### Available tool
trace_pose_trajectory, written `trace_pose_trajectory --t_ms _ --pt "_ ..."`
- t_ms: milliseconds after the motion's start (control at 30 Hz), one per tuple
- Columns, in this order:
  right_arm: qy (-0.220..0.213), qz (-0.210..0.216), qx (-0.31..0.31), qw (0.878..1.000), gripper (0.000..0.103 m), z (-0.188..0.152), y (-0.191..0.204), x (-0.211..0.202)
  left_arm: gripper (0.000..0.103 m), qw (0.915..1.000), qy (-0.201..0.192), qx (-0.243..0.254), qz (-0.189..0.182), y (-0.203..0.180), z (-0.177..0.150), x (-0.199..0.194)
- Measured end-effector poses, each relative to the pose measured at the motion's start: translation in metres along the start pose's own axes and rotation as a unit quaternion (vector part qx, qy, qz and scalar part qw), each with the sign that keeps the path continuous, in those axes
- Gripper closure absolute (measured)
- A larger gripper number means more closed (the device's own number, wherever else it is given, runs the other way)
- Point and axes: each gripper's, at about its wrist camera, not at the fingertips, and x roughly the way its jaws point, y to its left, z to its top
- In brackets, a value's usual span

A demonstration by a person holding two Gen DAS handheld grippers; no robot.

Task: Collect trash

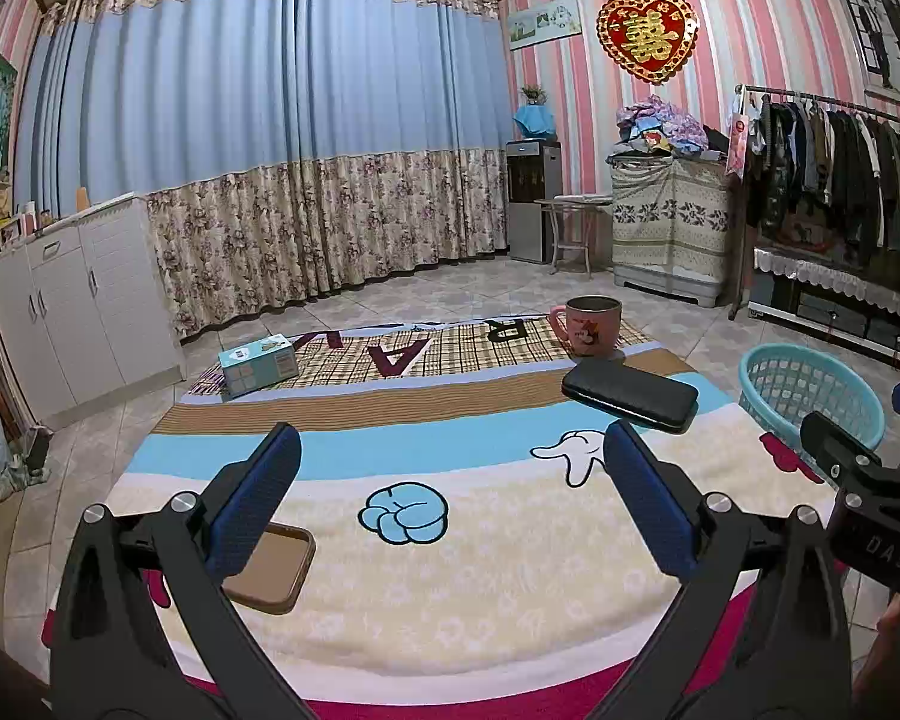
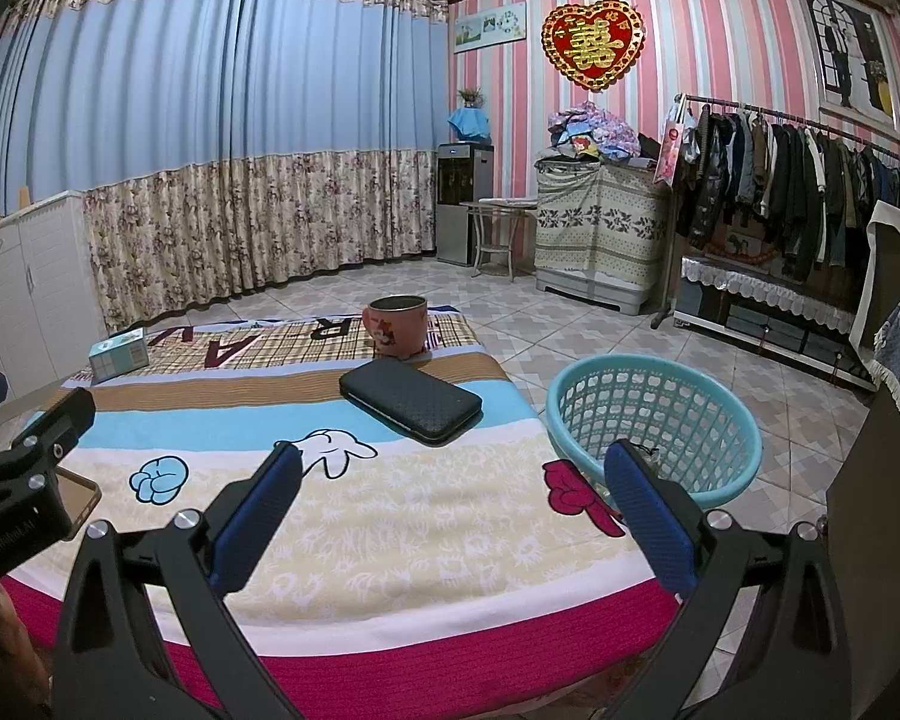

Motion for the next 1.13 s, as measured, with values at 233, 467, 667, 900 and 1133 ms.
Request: trace_pose_trajectory --t_ms 233,467,667,900,1133 --pt "0.000 0.000 -0.001 1.000 0.005 0.0000 0.0000 -0.0001 0.005 1.0000 0.000 0.001 0.000 -0.0003 -0.0002 0.0002" --pt "0.000 0.000 0.000 1.000 0.005 -0.0001 0.0005 -0.0001 0.005 1.0000 -0.001 -0.001 0.001 0.0007 0.0002 0.0005" --pt "-0.001 0.000 -0.002 1.000 0.005 0.0005 0.0007 0.0000 0.005 1.0000 -0.002 -0.001 0.003 0.0022 0.0010 0.0008" --pt "0.000 0.002 -0.002 1.000 0.005 0.0021 0.0012 -0.0007 0.005 1.0000 -0.002 0.001 0.004 0.0049 0.0035 0.0024" --pt "0.002 0.004 -0.002 1.000 0.005 0.0051 0.0002 -0.0010 0.005 1.0000 -0.003 -0.002 -0.002 0.0057 0.0052 0.0001"
